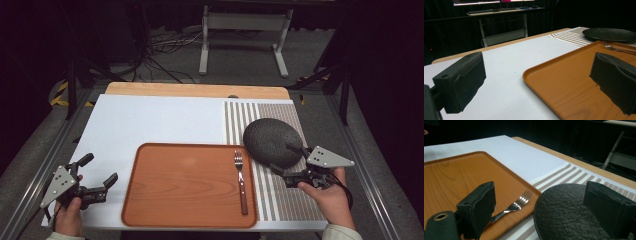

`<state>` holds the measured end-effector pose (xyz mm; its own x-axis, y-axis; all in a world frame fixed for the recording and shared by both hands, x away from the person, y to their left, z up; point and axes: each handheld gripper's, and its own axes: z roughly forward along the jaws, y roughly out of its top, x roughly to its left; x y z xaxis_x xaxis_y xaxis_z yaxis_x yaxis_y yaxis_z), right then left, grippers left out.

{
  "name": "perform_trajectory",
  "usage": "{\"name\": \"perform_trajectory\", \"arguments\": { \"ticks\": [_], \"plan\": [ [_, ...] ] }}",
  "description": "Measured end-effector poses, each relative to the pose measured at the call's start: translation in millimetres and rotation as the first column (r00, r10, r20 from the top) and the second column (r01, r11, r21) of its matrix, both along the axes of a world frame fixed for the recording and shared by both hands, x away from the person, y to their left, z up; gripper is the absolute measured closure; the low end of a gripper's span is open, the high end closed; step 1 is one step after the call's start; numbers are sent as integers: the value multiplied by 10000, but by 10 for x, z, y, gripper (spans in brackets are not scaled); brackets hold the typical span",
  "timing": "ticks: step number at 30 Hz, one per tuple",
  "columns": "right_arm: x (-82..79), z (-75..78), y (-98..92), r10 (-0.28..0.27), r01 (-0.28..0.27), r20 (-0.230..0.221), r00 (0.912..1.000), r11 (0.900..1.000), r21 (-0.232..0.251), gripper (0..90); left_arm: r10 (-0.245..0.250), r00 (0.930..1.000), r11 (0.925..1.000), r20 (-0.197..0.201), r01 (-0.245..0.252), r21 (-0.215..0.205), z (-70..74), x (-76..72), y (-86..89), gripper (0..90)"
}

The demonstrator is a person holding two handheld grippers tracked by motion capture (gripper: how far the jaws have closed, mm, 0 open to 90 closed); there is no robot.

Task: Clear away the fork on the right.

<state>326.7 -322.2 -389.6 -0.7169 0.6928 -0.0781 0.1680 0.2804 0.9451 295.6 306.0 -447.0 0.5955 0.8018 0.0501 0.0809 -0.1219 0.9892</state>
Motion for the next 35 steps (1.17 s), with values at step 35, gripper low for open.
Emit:
{"name": "perform_trajectory", "arguments": {
  "ticks": [35],
  "plan": [
    [-82,-571,-263,-674,721,-1057,9921,9965,418,113,29,10000,9996,39,-28,-287,-5,6,45,6]
  ]
}}
